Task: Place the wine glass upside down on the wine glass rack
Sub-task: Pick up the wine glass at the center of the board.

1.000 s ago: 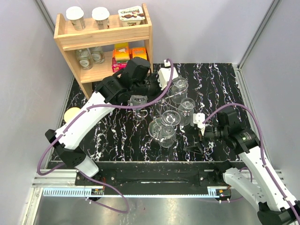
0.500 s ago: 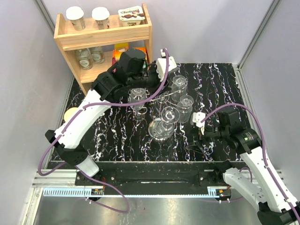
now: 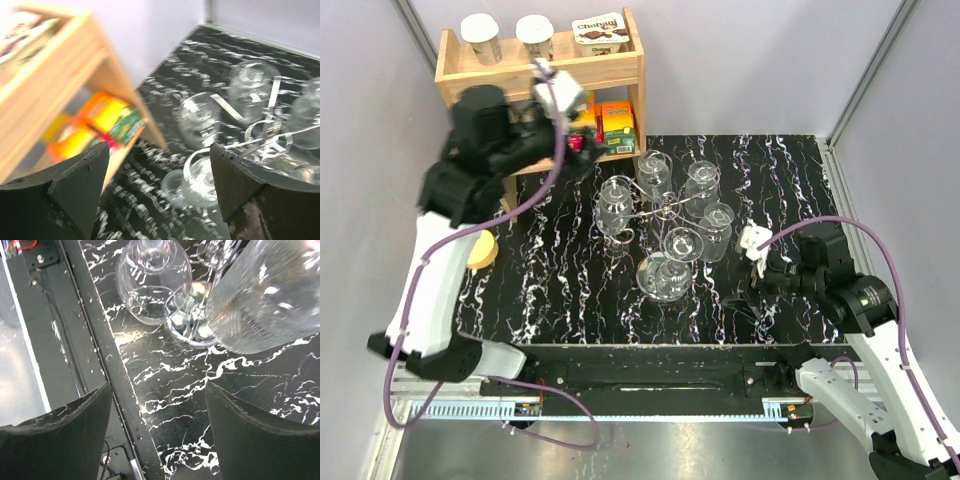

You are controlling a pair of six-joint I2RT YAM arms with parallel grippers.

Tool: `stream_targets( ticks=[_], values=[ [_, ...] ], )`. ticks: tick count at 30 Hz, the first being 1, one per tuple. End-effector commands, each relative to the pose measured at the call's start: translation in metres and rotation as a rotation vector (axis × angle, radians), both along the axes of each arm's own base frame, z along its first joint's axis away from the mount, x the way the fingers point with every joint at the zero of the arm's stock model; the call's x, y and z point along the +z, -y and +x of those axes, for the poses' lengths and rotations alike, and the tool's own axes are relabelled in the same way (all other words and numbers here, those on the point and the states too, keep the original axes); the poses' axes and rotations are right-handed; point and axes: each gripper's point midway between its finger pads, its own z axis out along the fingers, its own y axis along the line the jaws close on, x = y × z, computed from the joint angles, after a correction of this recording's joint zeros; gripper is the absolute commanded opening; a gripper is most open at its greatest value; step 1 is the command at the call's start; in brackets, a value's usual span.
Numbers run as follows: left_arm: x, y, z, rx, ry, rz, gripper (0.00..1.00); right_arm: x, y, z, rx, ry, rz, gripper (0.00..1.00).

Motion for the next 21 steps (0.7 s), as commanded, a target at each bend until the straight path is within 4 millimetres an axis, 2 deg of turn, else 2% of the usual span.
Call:
stream_targets(
  ticks=[1,3,7,12,15,19,21],
  values=[
    [0.017,-0.066,-0.013,0.11,0.08,0.003,0.85,0.026,0.006,0.012,-0.089,0.038,0.006,0.78],
    [-0.01,-0.089,-0.01,0.139,0.04,0.089,0.85,0.032,0.008,0.017,-0.113,0.06,0.008,0.77],
    [-0.063,-0.114,-0.009,0.089,-0.021,0.231,0.86,0.044,0.012,0.035,-0.189,0.091,-0.003,0.75],
    [-0.125,-0.121,-0.004,-0.053,-0.073,0.388,0.87,0.058,0.014,0.053,-0.231,0.125,-0.016,0.76],
    [-0.157,-0.121,0.003,-0.13,-0.085,0.44,0.86,0.053,0.013,0.059,-0.234,0.116,-0.034,0.75],
    [-0.185,-0.118,0.019,-0.241,-0.053,0.437,0.84,0.047,0.014,0.063,-0.239,0.105,-0.051,0.75],
    [-0.191,-0.114,0.025,-0.297,-0.009,0.414,0.83,0.045,0.014,0.065,-0.241,0.106,-0.056,0.74]
  ],
)
